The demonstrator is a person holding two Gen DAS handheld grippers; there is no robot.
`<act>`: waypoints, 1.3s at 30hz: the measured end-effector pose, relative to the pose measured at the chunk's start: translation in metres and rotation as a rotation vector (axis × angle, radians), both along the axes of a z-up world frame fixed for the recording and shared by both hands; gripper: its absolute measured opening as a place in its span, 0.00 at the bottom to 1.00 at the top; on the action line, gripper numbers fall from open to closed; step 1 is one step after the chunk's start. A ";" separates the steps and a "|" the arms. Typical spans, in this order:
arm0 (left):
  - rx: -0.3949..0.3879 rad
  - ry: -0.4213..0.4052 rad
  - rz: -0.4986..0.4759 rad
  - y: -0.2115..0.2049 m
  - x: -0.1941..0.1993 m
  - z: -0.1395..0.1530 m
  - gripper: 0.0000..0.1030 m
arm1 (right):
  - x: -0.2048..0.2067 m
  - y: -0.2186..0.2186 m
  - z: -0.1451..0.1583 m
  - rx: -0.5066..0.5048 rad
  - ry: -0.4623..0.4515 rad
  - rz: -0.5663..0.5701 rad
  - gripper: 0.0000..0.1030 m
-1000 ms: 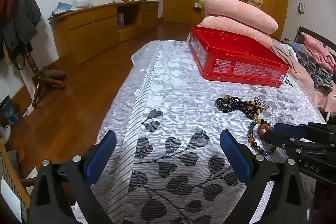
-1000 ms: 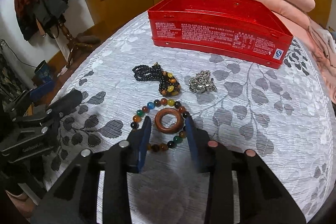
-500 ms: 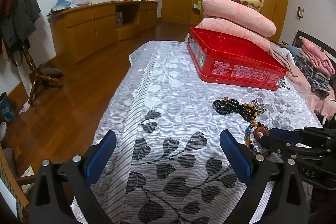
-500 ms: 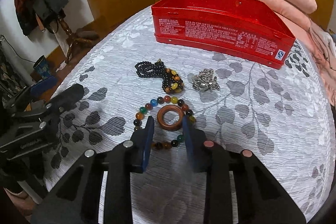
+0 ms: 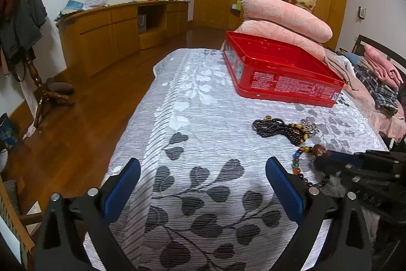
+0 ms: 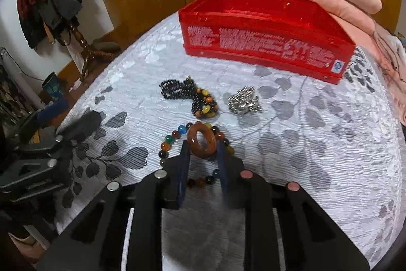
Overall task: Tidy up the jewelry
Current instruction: 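Close the right tool on the brown wooden ring while the left tool approaches the multicolour bracelet, then close the left tool on the multicolour bead bracelet while the right tool holds the wooden ring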
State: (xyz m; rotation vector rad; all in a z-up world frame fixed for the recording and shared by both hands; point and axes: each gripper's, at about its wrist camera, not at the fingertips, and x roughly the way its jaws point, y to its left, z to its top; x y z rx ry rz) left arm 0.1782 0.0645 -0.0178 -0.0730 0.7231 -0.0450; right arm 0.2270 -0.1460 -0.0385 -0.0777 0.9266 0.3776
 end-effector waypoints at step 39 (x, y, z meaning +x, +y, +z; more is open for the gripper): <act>-0.037 0.138 -0.197 -0.087 0.025 -0.008 0.79 | -0.017 -0.094 0.008 0.066 -0.033 -0.161 0.08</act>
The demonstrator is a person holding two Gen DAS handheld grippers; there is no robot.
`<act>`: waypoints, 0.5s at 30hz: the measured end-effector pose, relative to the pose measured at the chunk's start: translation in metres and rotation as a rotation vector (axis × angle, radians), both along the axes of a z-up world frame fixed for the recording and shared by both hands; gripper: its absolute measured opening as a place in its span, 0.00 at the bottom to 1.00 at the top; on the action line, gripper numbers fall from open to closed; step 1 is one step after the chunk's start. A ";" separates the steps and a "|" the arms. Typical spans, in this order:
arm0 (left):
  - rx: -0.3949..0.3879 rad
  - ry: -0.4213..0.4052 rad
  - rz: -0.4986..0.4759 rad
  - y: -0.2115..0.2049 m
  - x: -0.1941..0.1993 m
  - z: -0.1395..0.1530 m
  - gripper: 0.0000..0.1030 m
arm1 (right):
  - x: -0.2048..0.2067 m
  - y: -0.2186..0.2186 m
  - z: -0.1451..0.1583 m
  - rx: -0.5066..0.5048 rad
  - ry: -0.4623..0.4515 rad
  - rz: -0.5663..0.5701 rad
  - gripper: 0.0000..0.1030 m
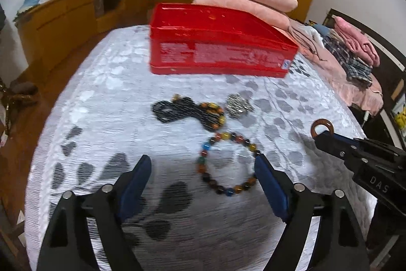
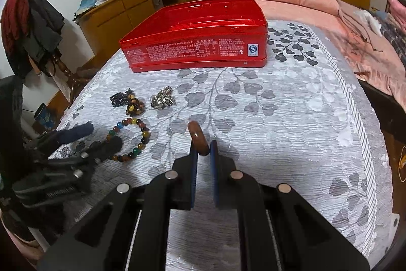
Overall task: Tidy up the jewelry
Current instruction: 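Close the left tool on the multicolour bead bracelet while the right tool holds the wooden ring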
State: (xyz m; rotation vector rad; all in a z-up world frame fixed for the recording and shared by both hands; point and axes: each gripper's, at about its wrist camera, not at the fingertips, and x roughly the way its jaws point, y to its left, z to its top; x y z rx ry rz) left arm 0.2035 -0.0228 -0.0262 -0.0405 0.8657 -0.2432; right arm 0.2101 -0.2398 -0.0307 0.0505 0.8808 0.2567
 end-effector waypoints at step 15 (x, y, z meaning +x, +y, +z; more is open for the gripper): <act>-0.045 0.017 0.018 0.017 0.005 -0.008 0.08 | 0.001 0.017 0.003 -0.018 0.006 0.026 0.08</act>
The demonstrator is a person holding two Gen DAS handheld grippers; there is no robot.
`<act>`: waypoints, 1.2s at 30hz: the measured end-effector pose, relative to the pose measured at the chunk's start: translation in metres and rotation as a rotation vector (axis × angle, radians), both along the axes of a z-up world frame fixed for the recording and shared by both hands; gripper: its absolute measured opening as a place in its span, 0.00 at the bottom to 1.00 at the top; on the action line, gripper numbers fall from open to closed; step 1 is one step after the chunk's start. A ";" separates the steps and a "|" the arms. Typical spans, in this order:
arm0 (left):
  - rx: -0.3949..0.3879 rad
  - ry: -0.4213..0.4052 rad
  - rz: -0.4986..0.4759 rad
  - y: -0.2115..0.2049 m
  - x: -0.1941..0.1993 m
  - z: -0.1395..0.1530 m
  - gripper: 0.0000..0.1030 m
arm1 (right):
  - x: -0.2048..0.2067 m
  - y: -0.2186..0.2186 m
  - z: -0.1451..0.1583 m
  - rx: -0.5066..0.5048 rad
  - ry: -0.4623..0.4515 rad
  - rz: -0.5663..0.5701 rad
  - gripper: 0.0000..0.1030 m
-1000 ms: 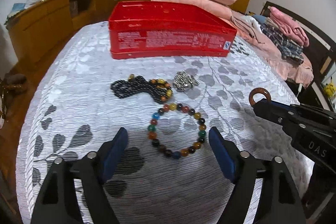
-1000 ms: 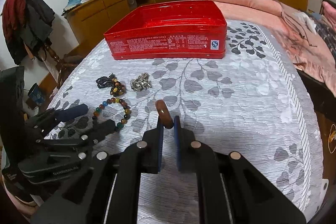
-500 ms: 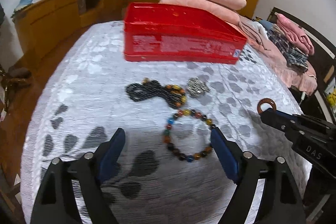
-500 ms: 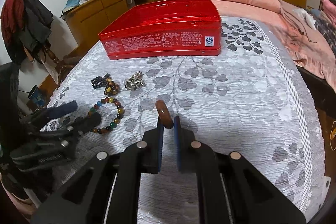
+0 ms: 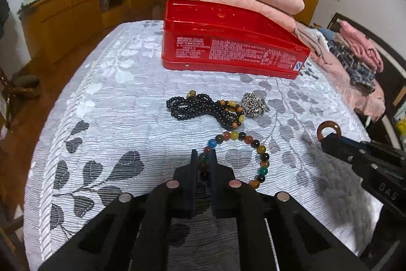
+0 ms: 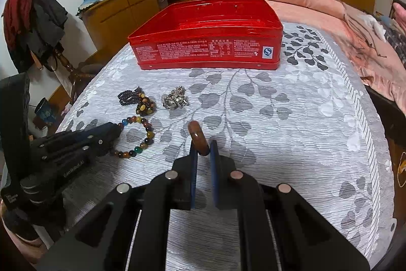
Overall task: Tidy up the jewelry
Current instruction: 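Close the left tool on the multicolour bead bracelet while the right tool holds the wooden ring, then carry the multicolour bracelet with the left tool while the right carries the wooden ring into the box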
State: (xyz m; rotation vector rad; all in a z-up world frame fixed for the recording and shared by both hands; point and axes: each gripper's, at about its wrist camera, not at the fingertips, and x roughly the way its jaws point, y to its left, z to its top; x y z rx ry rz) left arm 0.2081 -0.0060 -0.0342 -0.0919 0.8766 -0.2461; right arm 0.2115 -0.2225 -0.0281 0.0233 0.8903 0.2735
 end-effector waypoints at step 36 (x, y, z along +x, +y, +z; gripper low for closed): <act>-0.009 -0.137 -0.015 -0.002 -0.011 0.051 0.07 | -0.002 0.007 0.027 -0.011 -0.062 0.001 0.08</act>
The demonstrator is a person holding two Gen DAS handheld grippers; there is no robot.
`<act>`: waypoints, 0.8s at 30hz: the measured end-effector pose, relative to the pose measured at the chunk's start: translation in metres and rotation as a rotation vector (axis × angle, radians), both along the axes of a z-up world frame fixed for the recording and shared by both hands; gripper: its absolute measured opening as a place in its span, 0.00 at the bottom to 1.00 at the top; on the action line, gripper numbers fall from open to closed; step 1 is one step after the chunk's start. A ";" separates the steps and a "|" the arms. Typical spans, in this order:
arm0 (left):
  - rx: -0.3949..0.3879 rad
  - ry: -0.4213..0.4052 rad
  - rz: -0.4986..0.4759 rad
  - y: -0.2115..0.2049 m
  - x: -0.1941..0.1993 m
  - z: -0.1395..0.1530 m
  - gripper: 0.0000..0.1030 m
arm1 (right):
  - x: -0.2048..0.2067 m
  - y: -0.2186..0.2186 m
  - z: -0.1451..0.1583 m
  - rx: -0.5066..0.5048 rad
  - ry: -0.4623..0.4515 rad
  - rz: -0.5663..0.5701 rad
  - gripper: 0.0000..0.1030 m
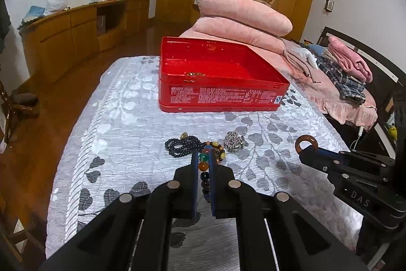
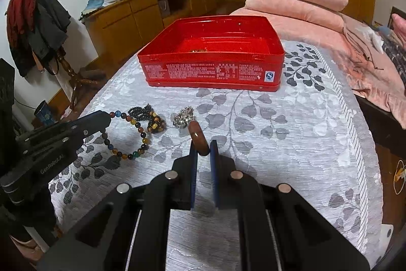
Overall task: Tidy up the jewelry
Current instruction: 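Carry the multicolour bracelet with the left tool while the right carries the wooden ring into the box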
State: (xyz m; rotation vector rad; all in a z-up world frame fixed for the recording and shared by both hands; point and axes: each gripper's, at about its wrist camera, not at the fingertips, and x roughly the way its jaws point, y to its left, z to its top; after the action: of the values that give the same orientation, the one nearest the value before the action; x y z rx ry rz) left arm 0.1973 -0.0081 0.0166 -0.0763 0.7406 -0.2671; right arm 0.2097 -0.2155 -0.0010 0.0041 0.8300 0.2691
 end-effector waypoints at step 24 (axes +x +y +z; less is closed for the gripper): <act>-0.039 -0.089 0.017 -0.006 0.047 0.047 0.07 | 0.050 -0.002 0.046 0.009 -0.084 -0.015 0.08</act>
State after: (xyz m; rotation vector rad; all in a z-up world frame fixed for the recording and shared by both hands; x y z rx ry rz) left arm 0.2447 -0.0137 0.0634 -0.1064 0.6467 -0.2673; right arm 0.2595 -0.2173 0.0450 0.0075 0.7454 0.2575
